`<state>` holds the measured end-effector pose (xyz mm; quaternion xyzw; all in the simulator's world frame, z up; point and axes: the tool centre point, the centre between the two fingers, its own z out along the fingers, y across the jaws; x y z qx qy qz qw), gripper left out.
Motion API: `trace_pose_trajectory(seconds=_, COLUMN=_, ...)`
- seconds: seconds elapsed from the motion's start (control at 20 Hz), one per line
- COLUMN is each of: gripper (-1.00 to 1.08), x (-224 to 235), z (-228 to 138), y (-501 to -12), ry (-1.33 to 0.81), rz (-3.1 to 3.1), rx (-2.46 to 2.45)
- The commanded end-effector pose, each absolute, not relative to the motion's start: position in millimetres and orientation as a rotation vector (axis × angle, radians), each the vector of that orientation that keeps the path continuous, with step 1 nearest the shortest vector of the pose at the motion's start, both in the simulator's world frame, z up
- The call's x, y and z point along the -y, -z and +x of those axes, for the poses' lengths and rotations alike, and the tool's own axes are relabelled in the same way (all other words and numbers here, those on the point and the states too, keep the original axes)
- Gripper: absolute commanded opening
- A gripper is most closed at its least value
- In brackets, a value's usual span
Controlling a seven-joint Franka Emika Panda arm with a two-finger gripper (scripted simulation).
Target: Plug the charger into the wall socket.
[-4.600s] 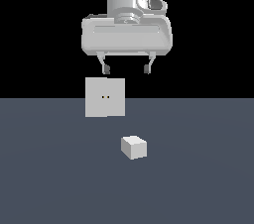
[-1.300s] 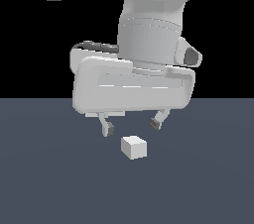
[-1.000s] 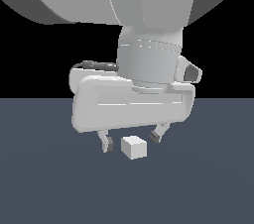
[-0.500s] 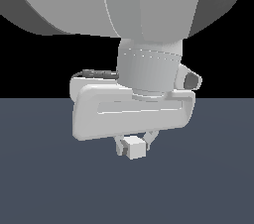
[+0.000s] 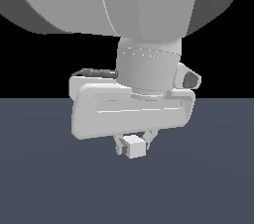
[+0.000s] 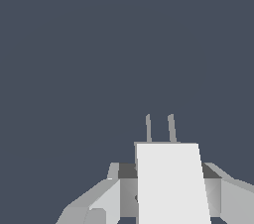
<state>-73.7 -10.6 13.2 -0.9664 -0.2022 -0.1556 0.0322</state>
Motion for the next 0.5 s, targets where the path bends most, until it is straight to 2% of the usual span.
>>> trace_pose_trajectory(seconds=0.0, gripper=-1.0, x=8.2, z=-72.6, y=-16.5, ry=0.481, rz=-2.978, rx=0.611)
trace_pose_trajectory(seconds=0.45, gripper=-1.0, x=-10.2, z=-64.5, y=-44.0, ry=0.491, rz=-3.008, rx=0.495)
